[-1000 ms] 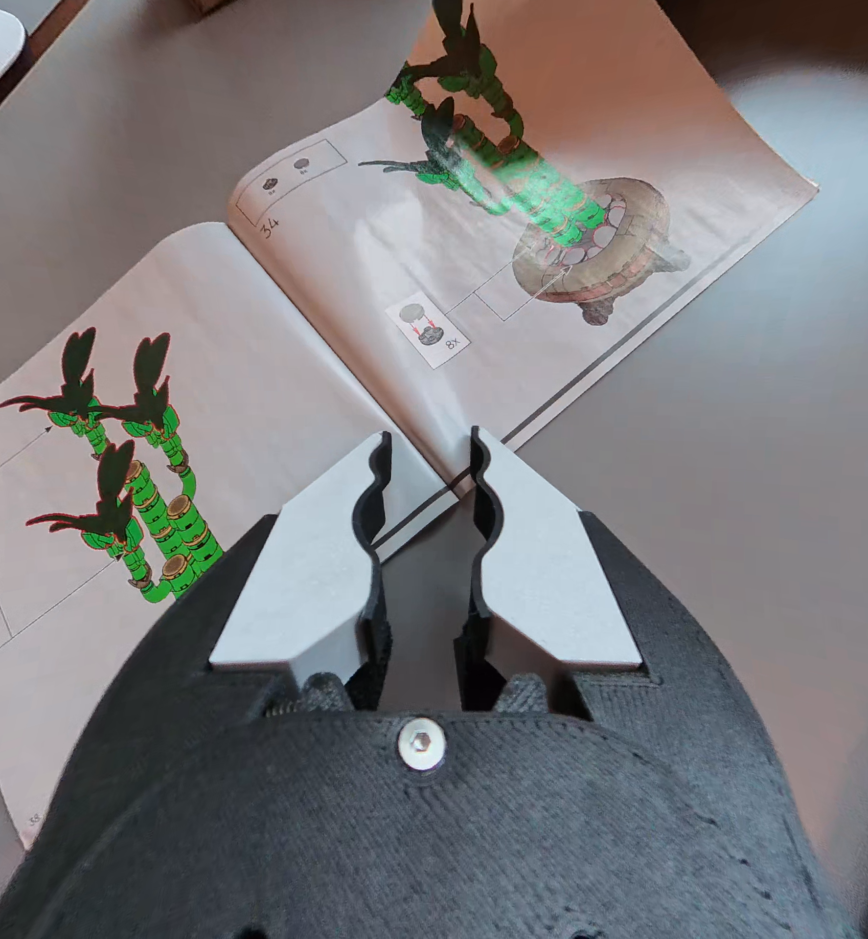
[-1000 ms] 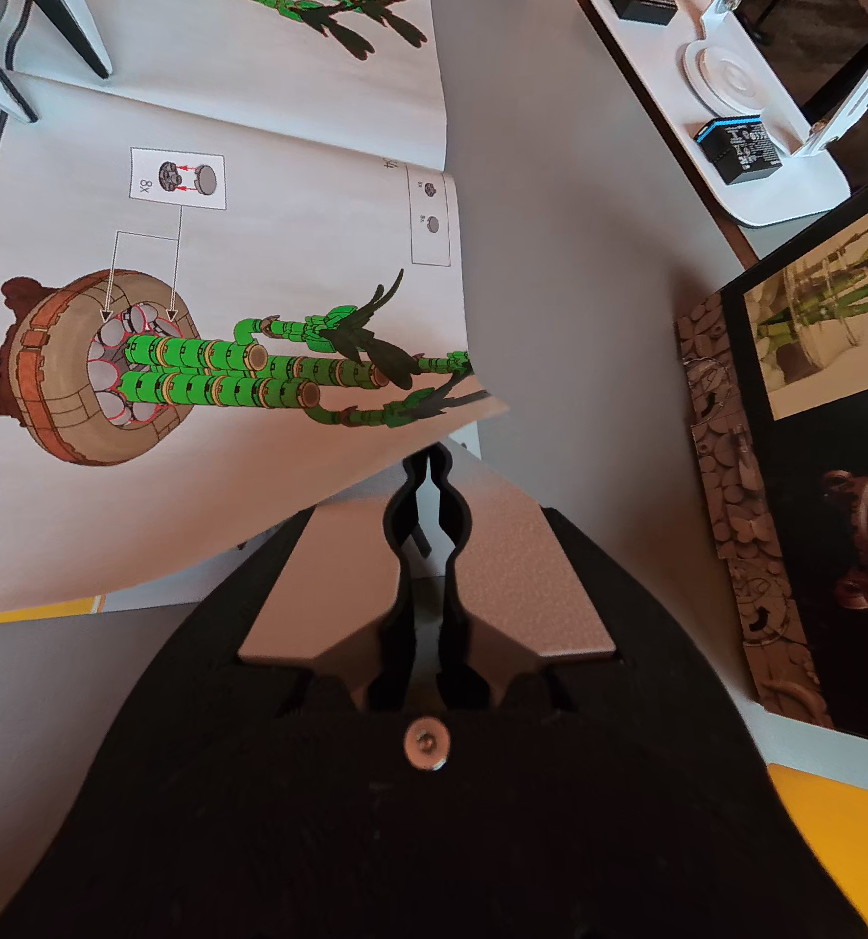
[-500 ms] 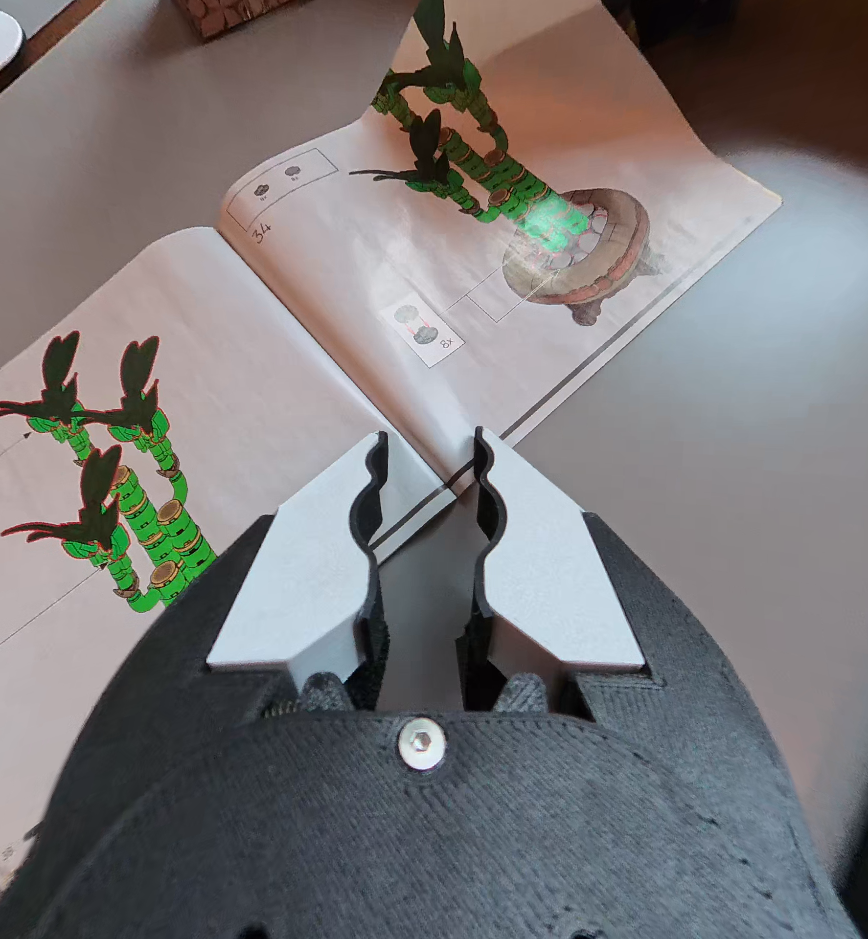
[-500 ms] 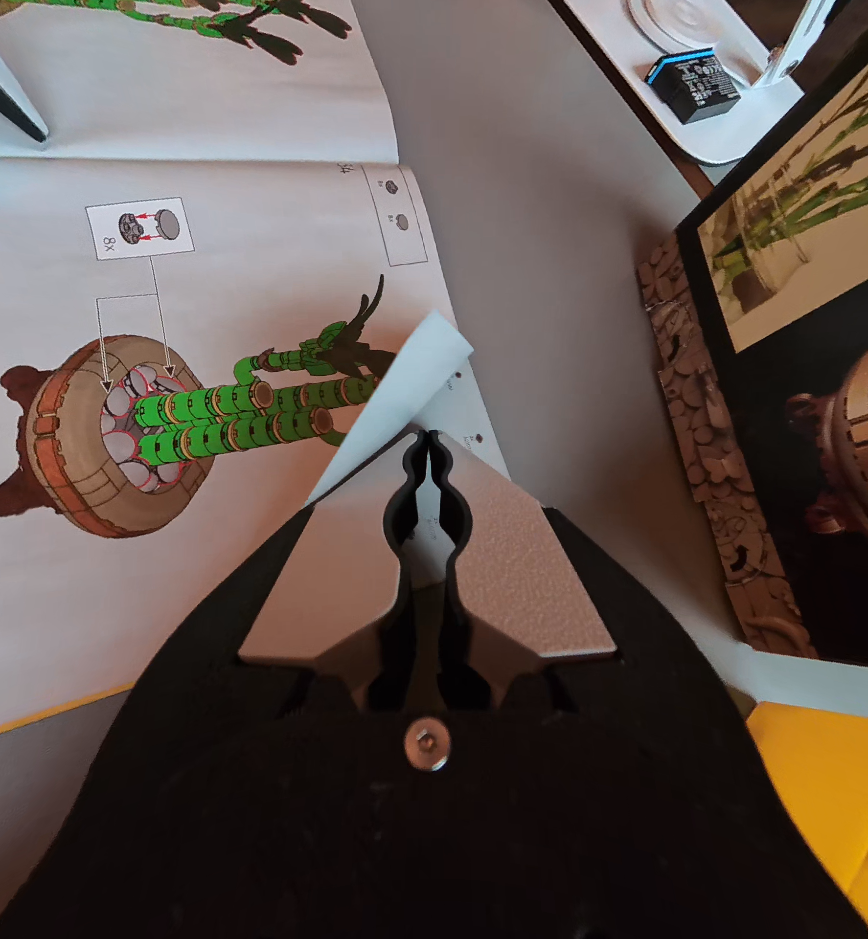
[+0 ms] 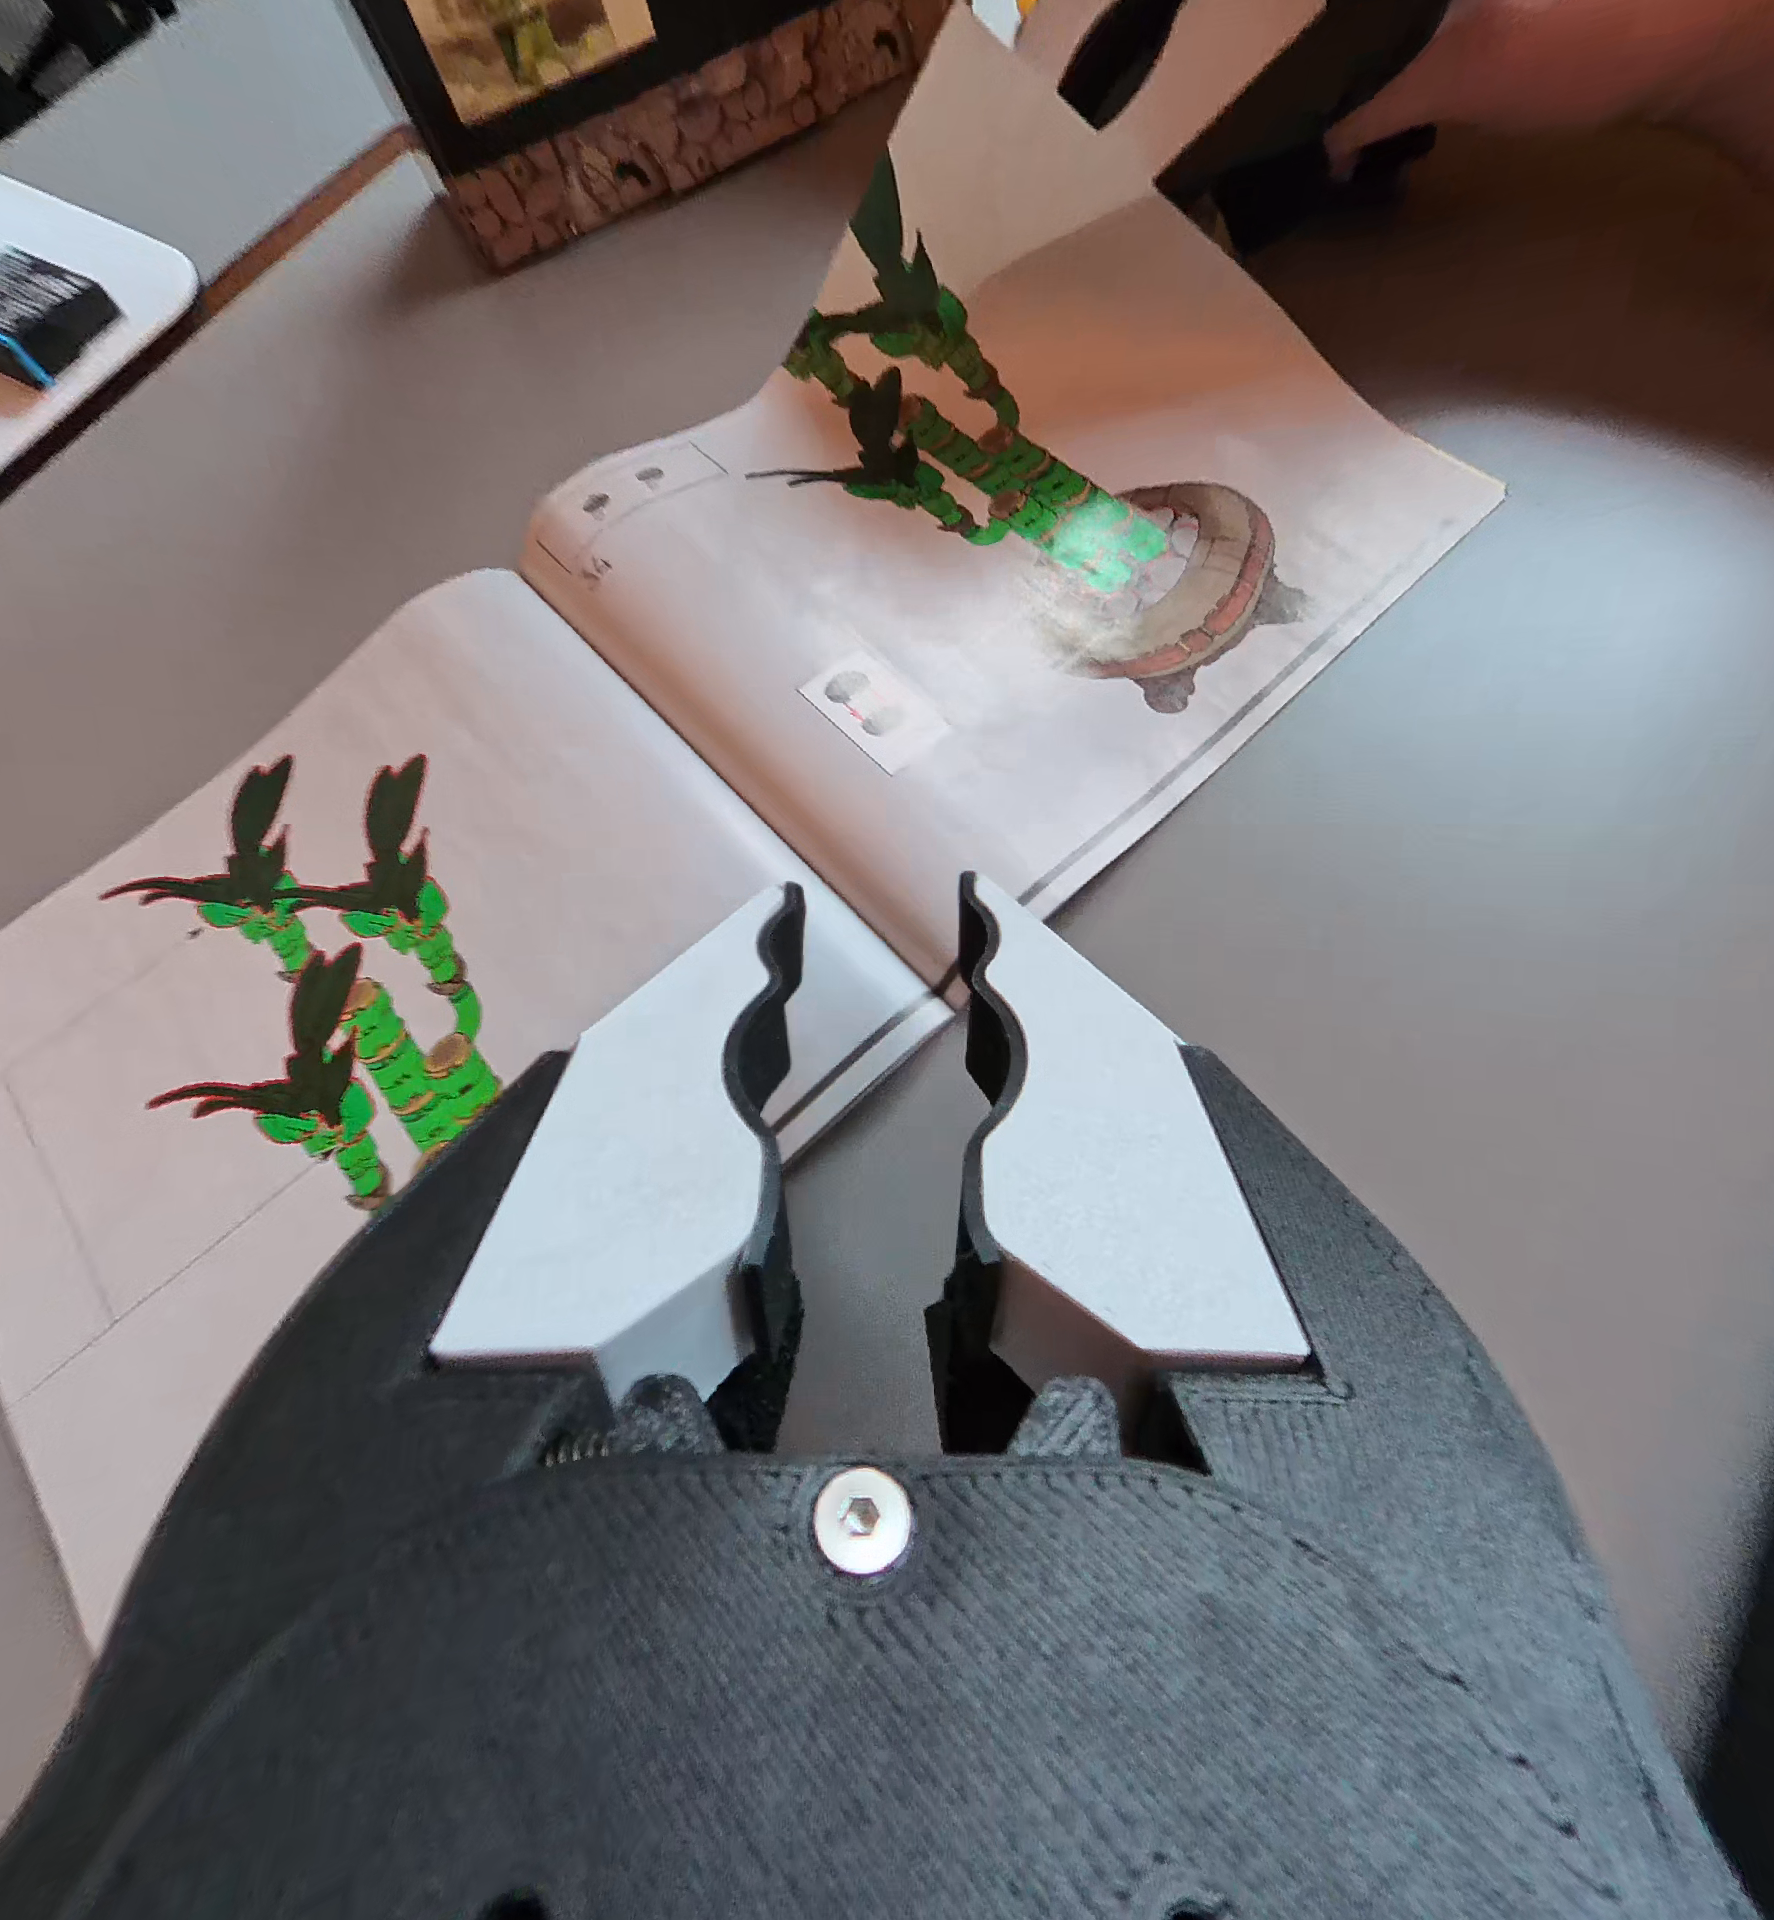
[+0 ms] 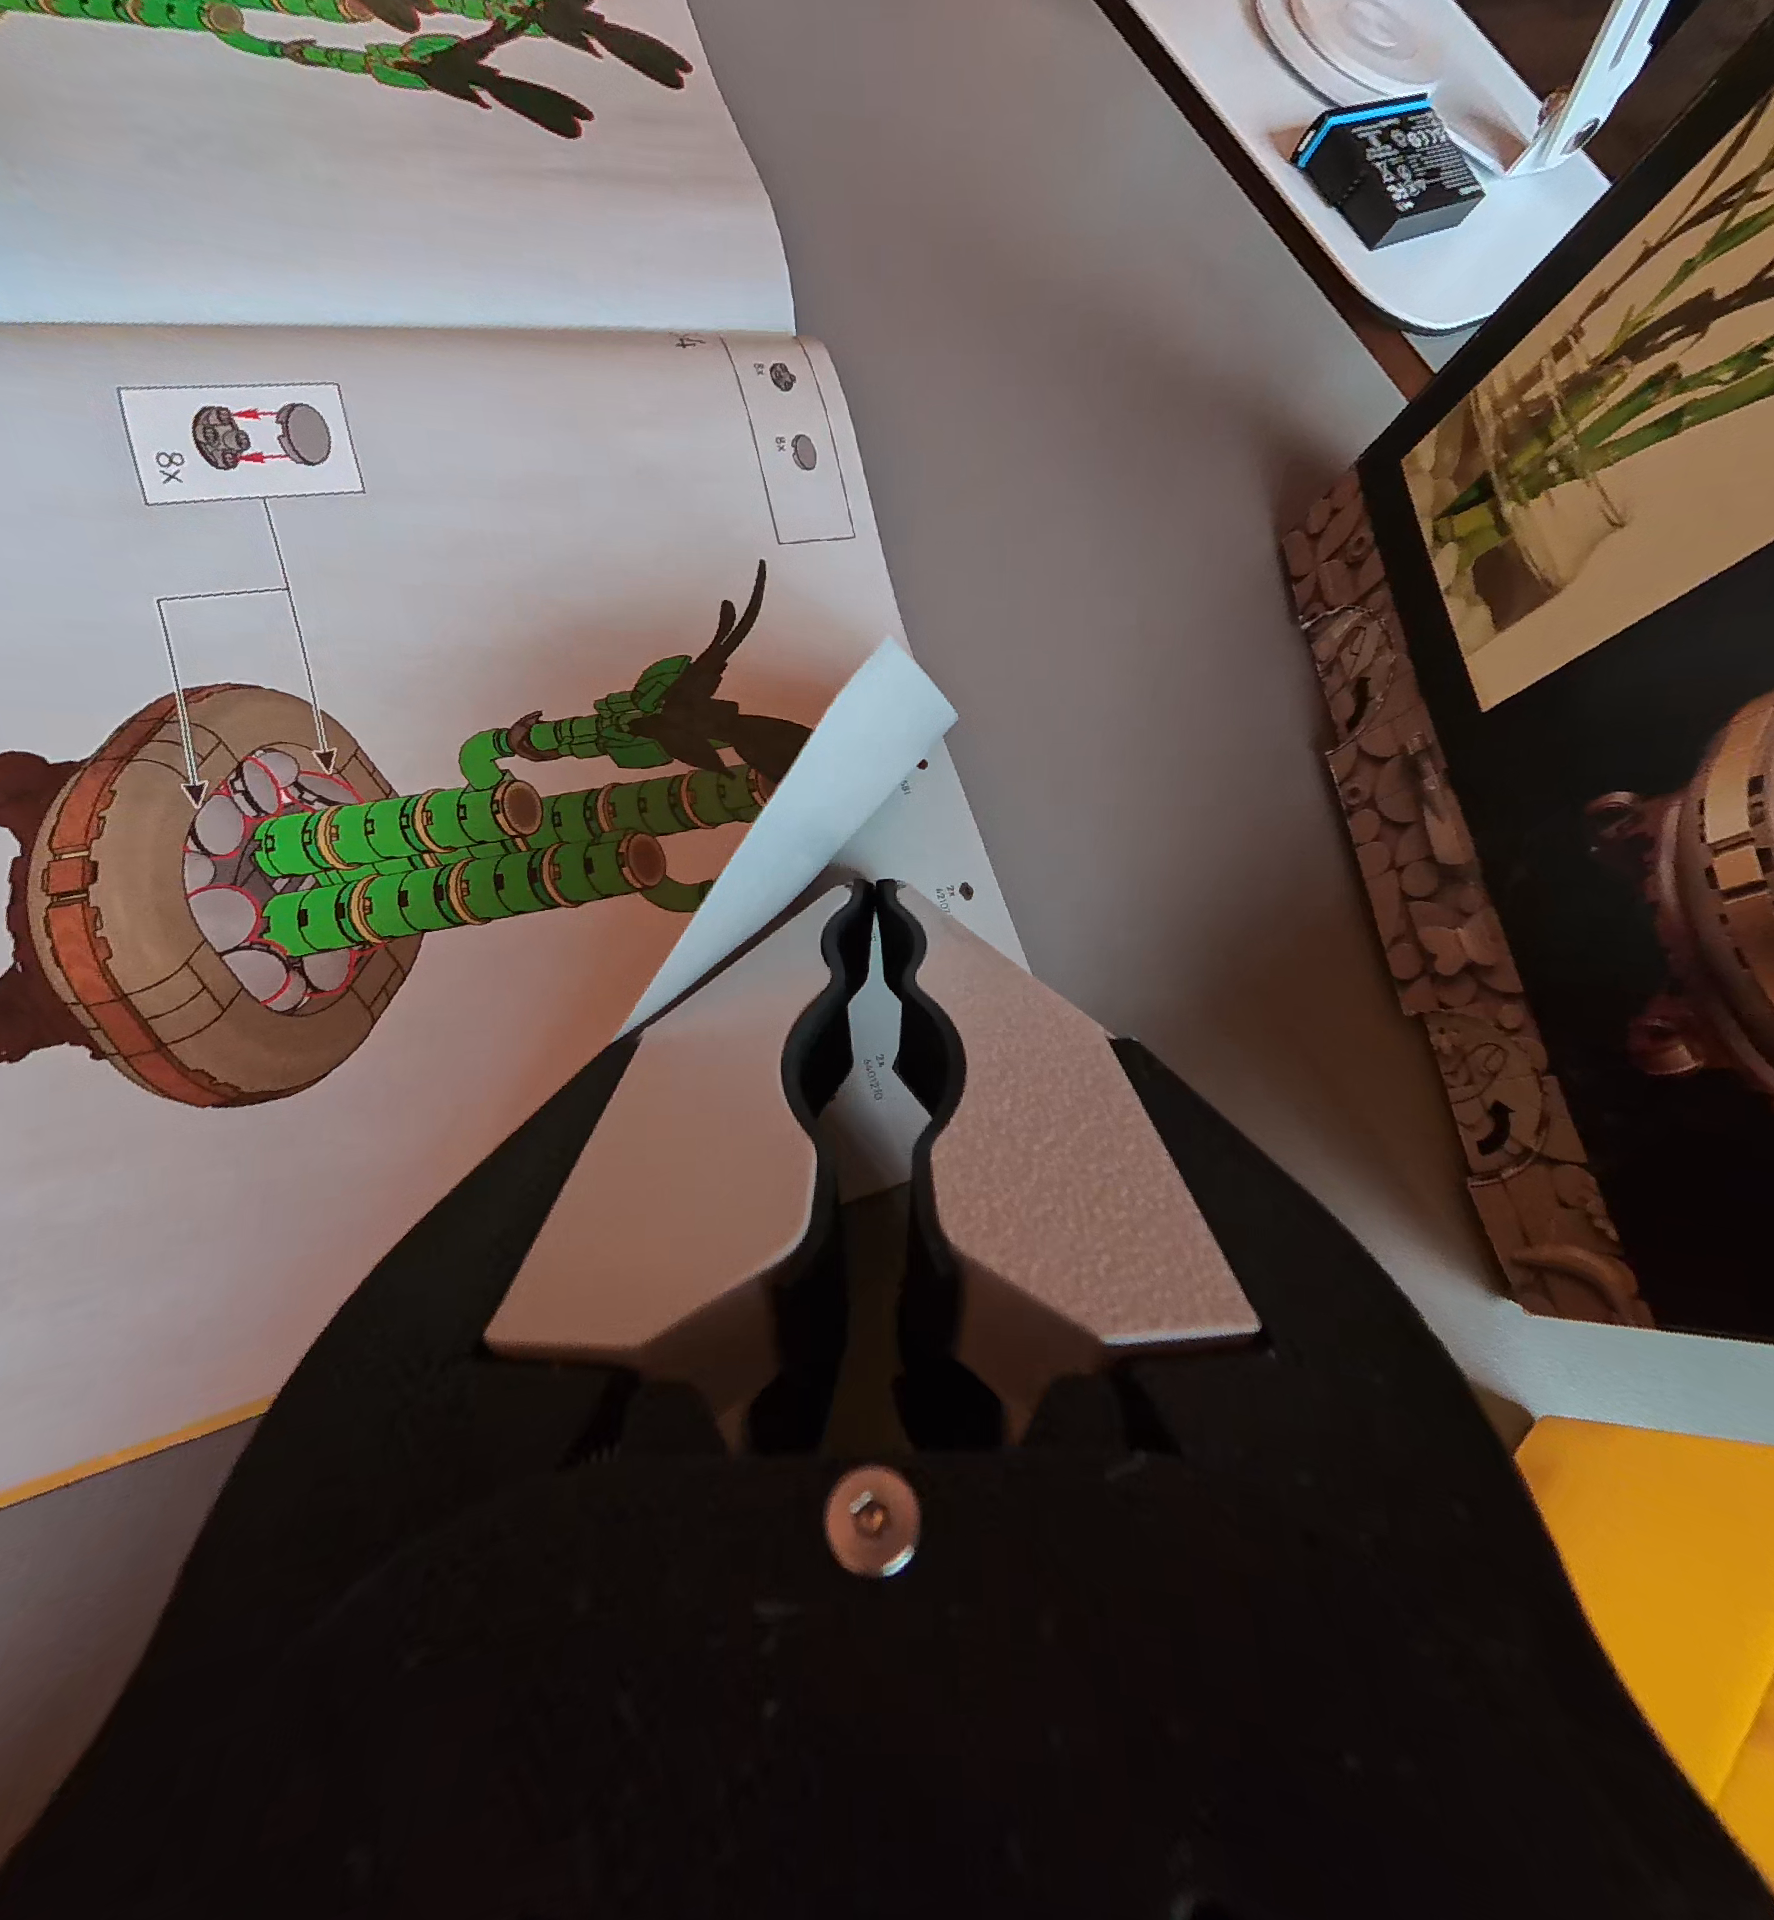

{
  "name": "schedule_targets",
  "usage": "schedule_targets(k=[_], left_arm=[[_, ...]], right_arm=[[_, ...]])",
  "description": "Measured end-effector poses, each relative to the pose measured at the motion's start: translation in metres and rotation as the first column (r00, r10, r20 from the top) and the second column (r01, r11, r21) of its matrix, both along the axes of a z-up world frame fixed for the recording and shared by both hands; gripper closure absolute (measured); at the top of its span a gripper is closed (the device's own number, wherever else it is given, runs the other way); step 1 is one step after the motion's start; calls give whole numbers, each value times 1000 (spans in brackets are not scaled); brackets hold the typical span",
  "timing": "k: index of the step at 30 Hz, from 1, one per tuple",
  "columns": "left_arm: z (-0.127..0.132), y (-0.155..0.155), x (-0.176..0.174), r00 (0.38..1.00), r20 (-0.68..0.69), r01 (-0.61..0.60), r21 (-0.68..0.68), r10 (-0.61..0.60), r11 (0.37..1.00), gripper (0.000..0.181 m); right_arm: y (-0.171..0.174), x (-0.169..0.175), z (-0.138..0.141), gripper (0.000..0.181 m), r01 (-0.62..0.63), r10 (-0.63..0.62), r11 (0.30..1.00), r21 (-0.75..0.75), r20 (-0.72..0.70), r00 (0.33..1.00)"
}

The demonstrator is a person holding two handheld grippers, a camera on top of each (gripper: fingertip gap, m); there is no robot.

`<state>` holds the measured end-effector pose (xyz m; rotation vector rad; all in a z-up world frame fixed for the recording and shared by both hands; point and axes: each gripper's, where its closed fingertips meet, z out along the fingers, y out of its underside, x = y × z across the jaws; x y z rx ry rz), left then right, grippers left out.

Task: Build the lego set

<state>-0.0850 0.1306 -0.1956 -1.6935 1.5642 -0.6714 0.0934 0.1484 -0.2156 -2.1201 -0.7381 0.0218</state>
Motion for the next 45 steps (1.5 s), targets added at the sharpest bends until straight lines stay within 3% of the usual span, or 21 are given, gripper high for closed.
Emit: schedule_targets(k=[6,13,24,30,37,45], left_arm=[[19,1,-3,994,106,0,20,-2,1000,154],[16,-5,-24,993,104,43,105,-54,994,157],[21,-21,-30,987,145,74,-33,-68,997,158],[12,-15,-33,995,93,42,12,-43,999,156],[11,-26,-28,993,80,83,-11,-82,996,156],[7,-32,-29,993,34,112,66,-115,991,157]], right_arm=[[0,0,0,181,4,-4,1000,11,15,1000],[1,1,1,181,13,-14,1000,22,27,1000],[3,2,1,181,25,-26,999,38,48,998],[2,2,2,181,20,-24,999,50,67,997],[3,2,2,181,19,-23,998,55,73,997],[3,2,1,181,17,-20,999,44,66,998]])
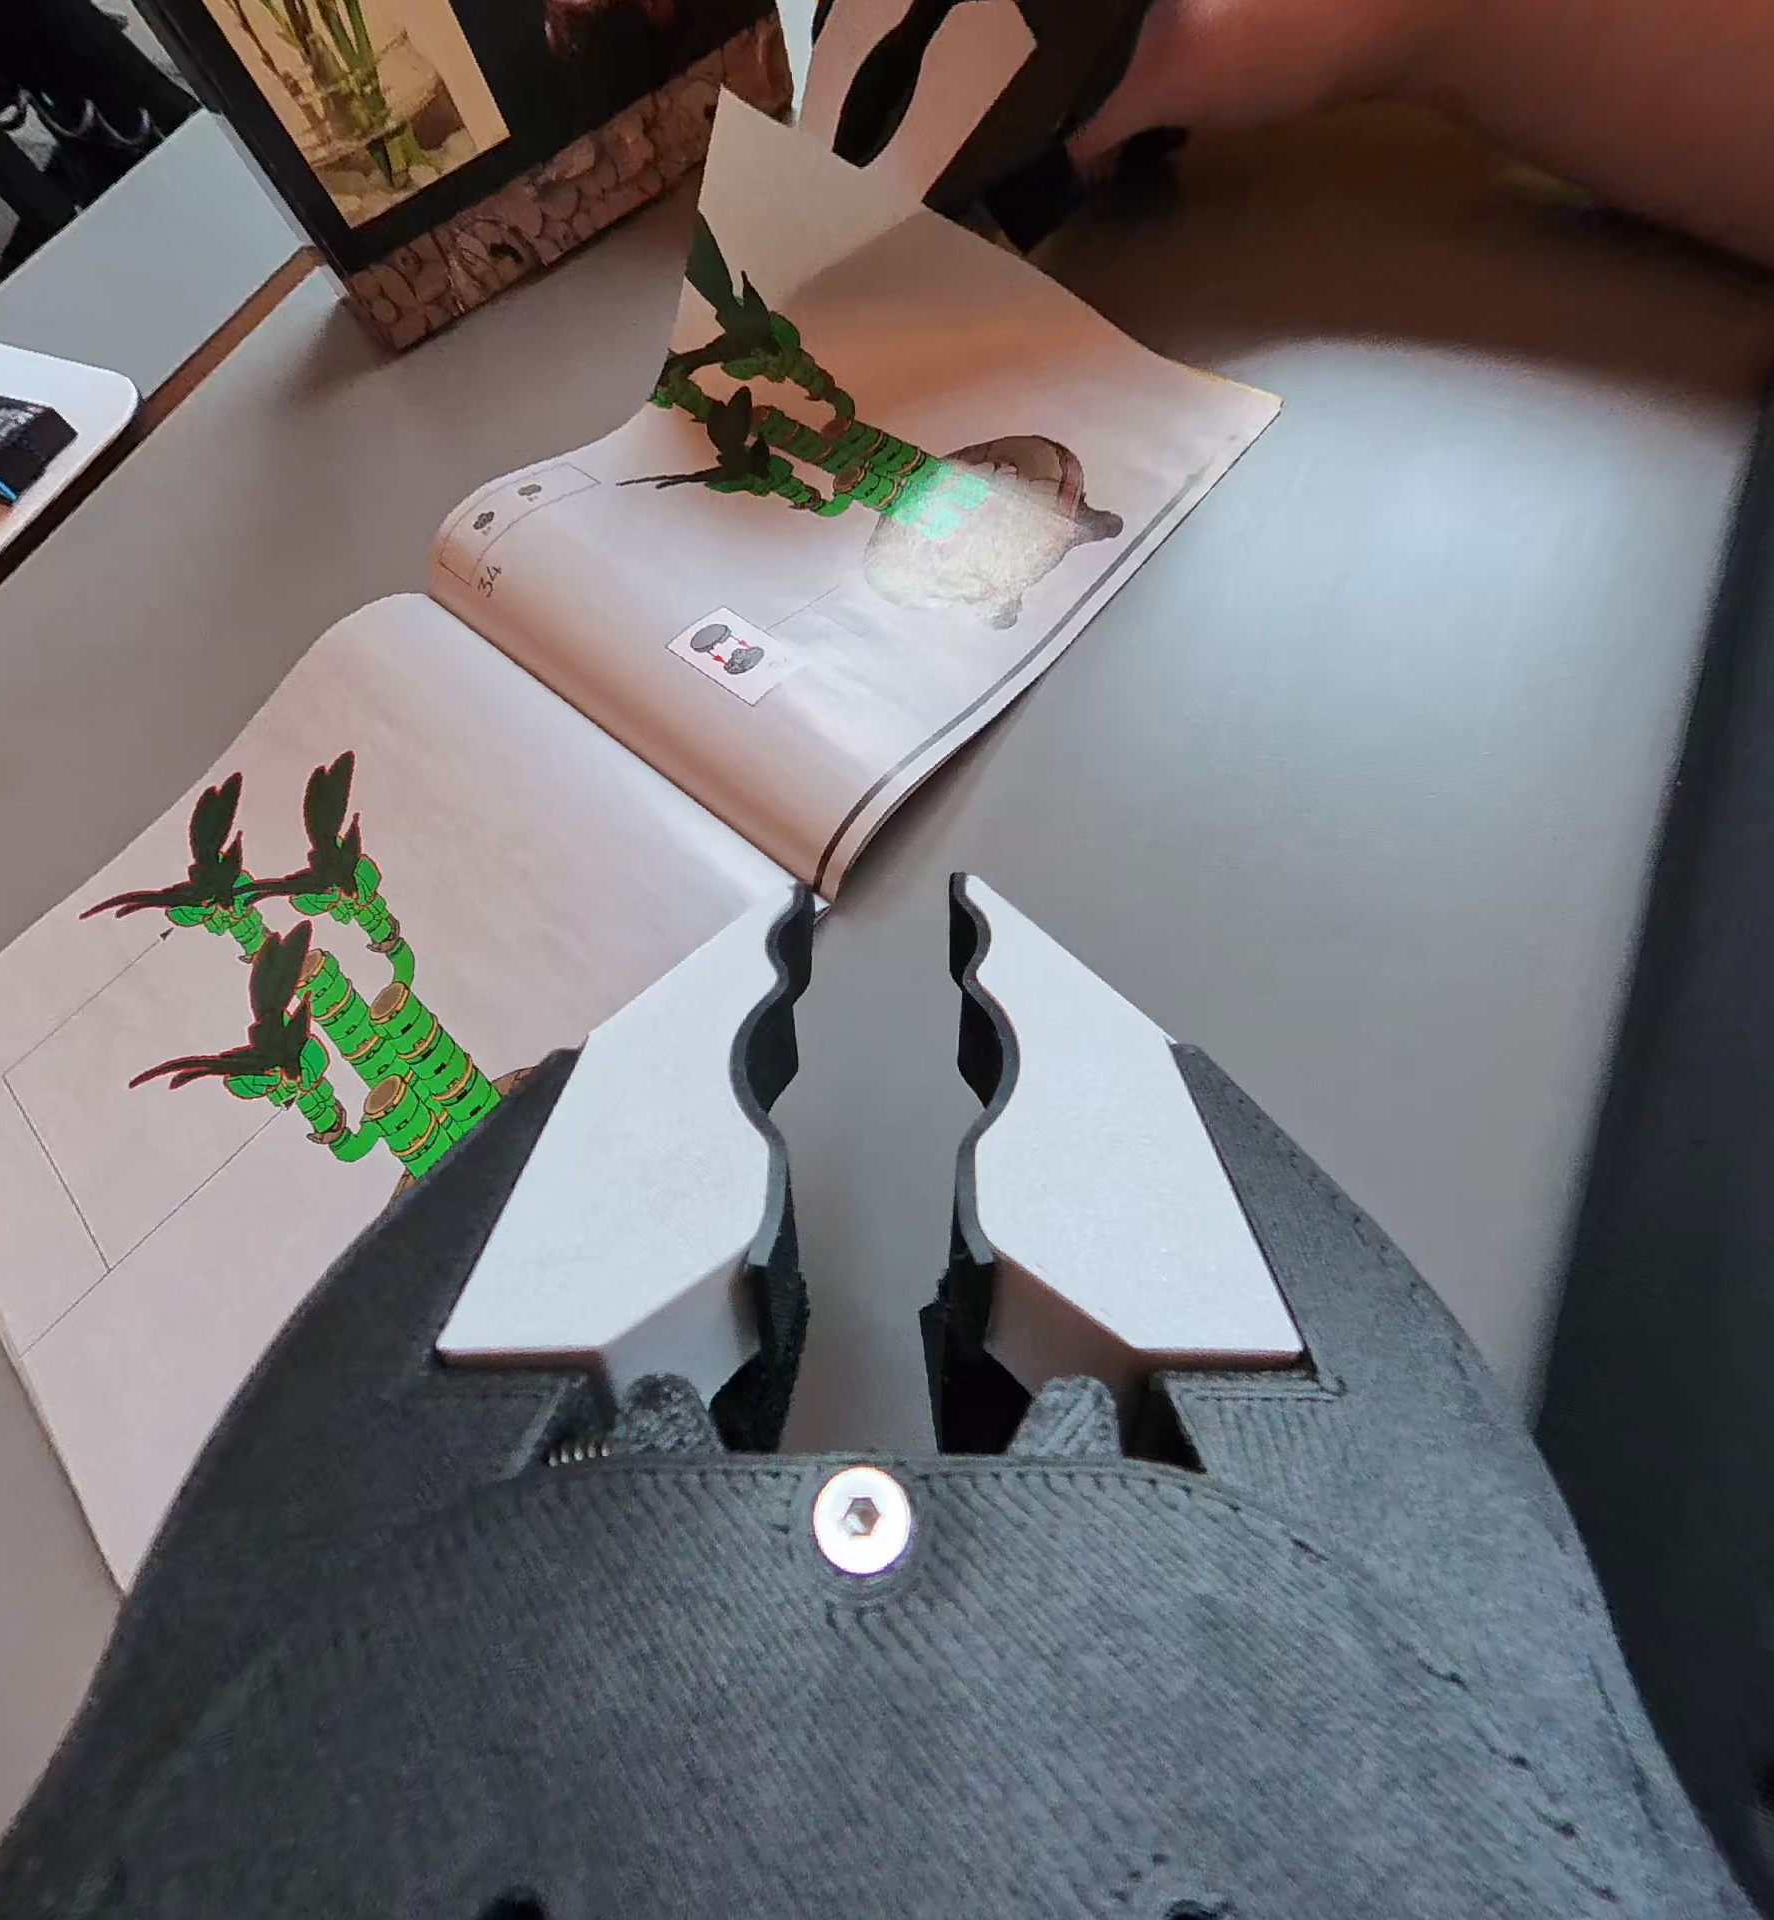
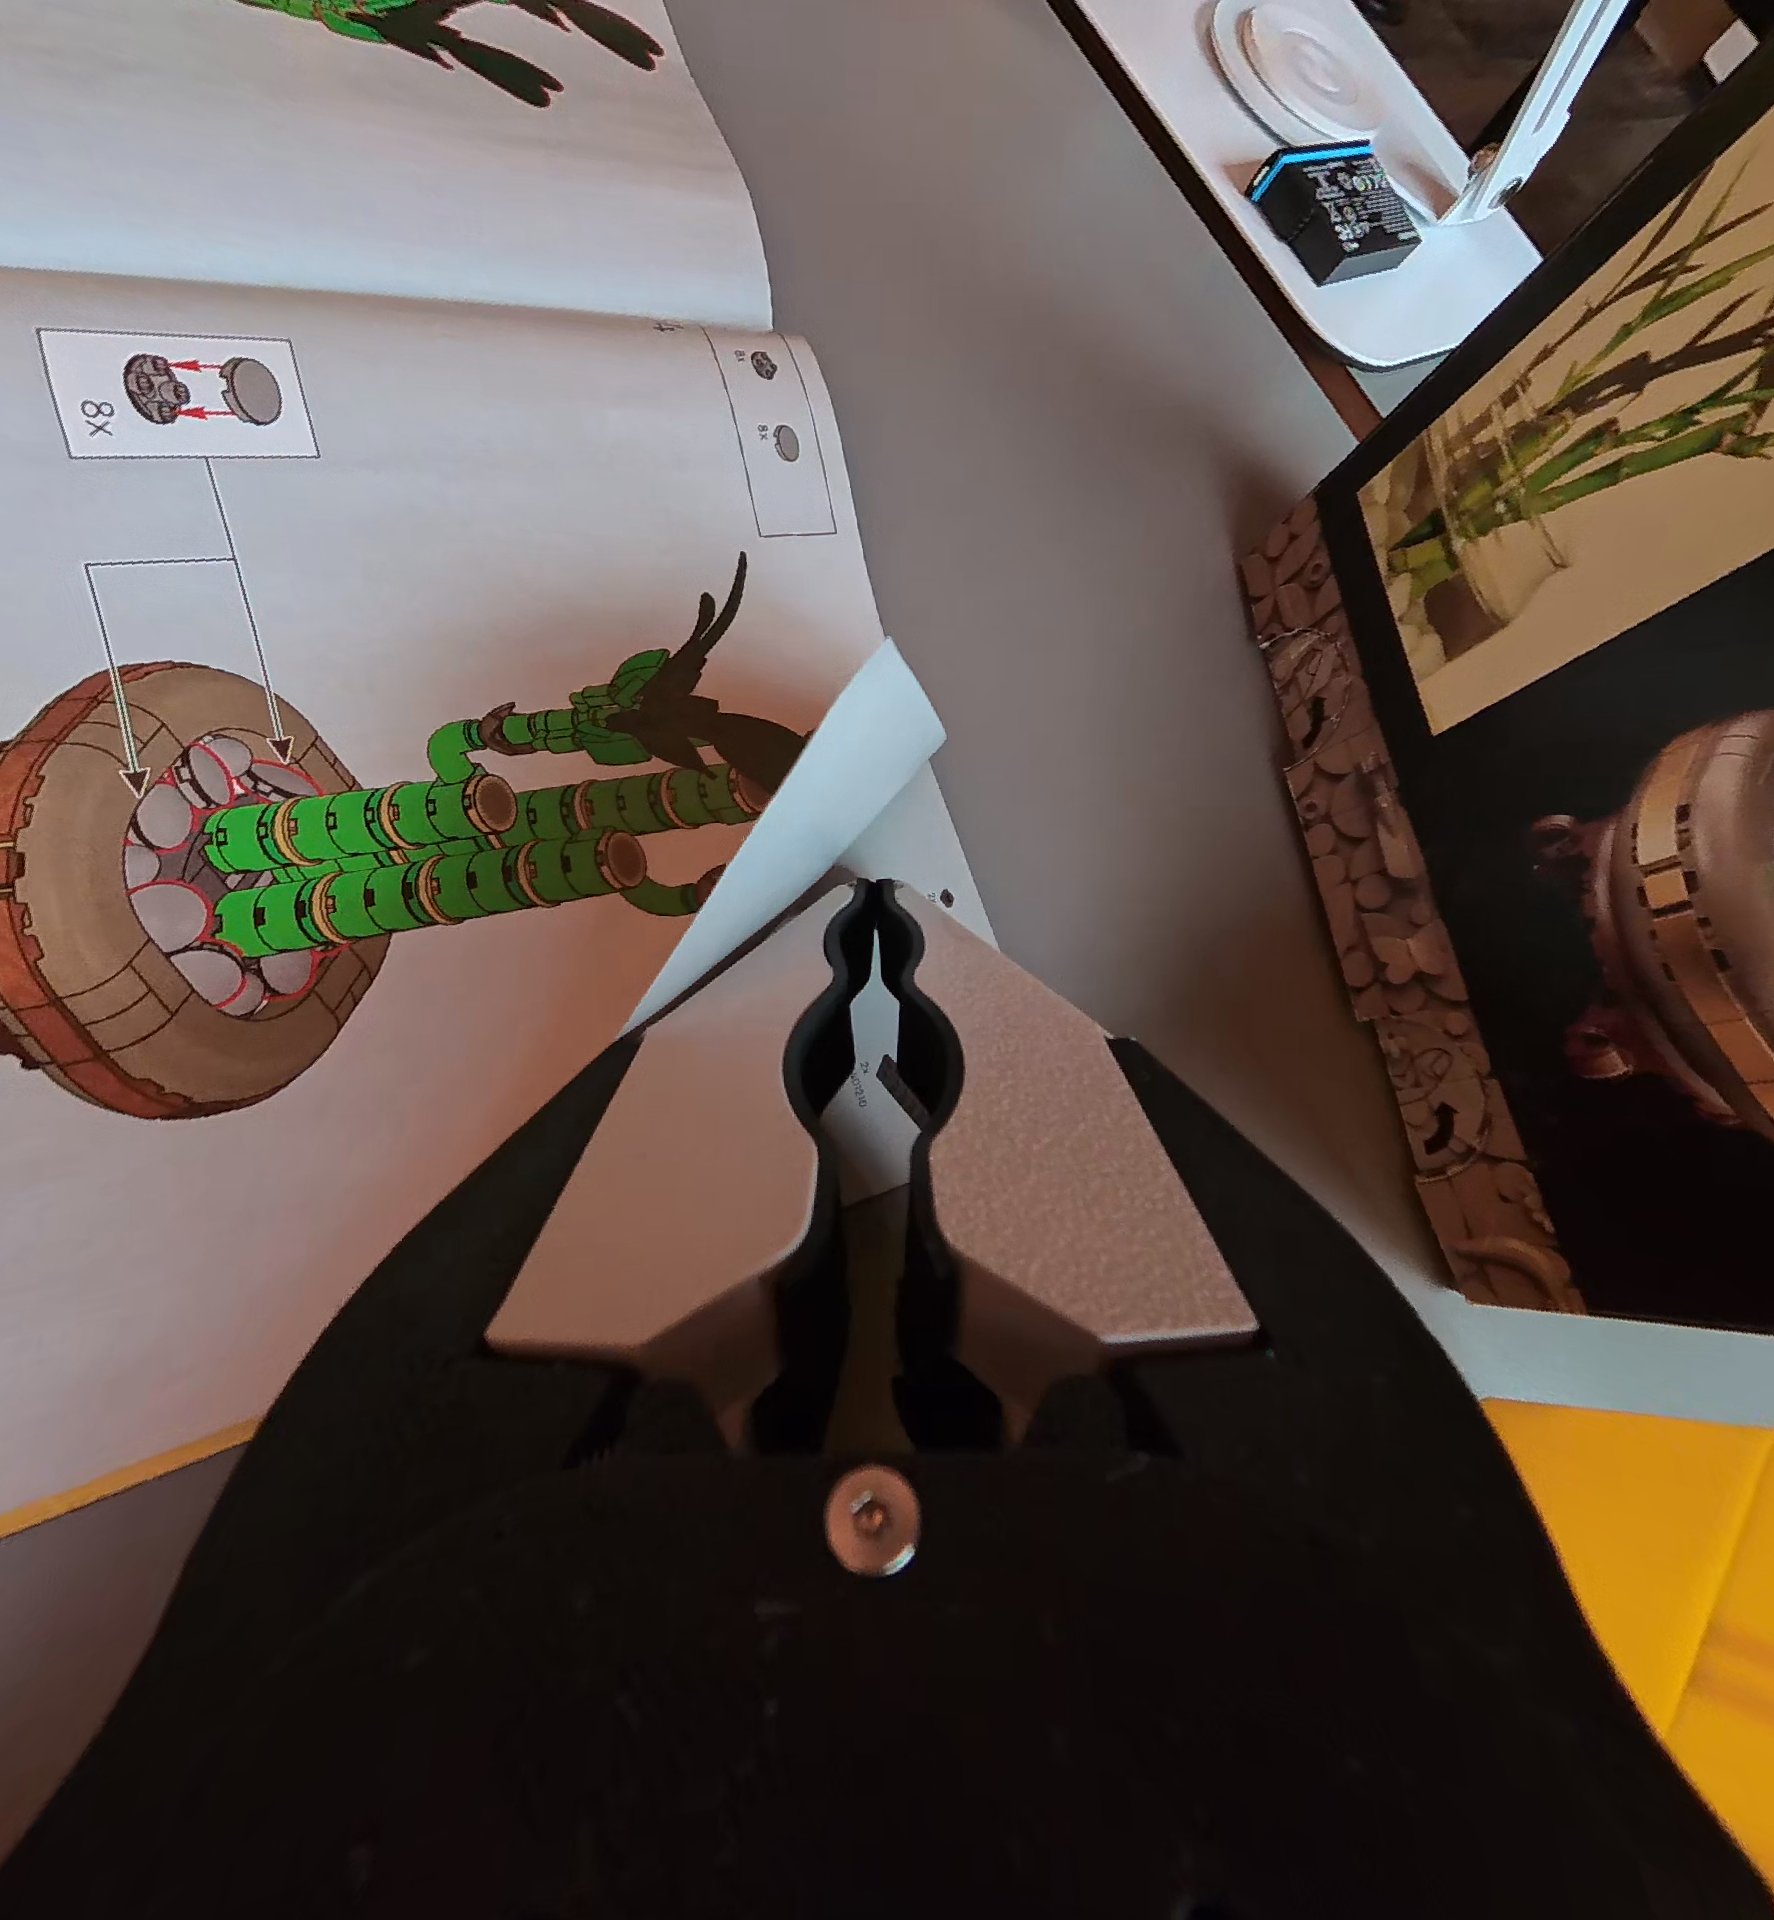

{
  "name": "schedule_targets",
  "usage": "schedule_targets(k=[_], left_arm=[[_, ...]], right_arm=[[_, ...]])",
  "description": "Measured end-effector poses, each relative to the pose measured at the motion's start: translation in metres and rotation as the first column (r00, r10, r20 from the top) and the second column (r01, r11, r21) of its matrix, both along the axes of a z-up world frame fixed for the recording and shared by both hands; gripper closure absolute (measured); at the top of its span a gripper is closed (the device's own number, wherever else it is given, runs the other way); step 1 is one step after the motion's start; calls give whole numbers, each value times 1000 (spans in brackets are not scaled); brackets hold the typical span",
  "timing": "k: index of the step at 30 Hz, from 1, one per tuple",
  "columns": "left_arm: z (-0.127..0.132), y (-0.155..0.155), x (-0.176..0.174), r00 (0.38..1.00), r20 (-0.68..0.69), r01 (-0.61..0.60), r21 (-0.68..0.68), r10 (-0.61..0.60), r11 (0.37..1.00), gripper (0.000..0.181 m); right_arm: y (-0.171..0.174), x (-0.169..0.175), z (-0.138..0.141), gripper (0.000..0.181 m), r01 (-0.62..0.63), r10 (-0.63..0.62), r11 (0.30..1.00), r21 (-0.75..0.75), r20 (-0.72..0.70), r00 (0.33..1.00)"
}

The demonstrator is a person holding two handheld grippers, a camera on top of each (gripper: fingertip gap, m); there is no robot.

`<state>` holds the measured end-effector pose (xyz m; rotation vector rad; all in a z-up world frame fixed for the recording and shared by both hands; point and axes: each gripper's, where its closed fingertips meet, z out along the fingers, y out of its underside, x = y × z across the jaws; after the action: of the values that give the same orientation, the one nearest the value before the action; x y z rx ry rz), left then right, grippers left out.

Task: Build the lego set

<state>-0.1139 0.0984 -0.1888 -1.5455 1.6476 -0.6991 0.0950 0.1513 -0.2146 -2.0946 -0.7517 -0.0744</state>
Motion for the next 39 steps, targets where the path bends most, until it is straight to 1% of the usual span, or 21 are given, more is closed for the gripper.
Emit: schedule_targets(k=[4,11,18,26,39], left_arm=[[4,3,-2,1000,13,-14,3,14,1000,157],[11,4,-2,998,49,-26,-61,29,998,156],[6,5,-2,999,36,-28,-88,32,996,156],[6,0,-1,999,41,-17,-127,22,992,157],[-4,-9,0,1000,-15,21,-95,-23,995,159]], right_arm=[[0,0,0,181,-2,2,1000,2,-1,1000],[0,0,0,181,-3,3,1000,6,5,1000],[0,-1,0,181,-7,7,1000,7,13,1000],[0,-1,0,181,-7,7,1000,8,15,1000],[0,-1,0,181,-9,9,1000,10,21,1000]])
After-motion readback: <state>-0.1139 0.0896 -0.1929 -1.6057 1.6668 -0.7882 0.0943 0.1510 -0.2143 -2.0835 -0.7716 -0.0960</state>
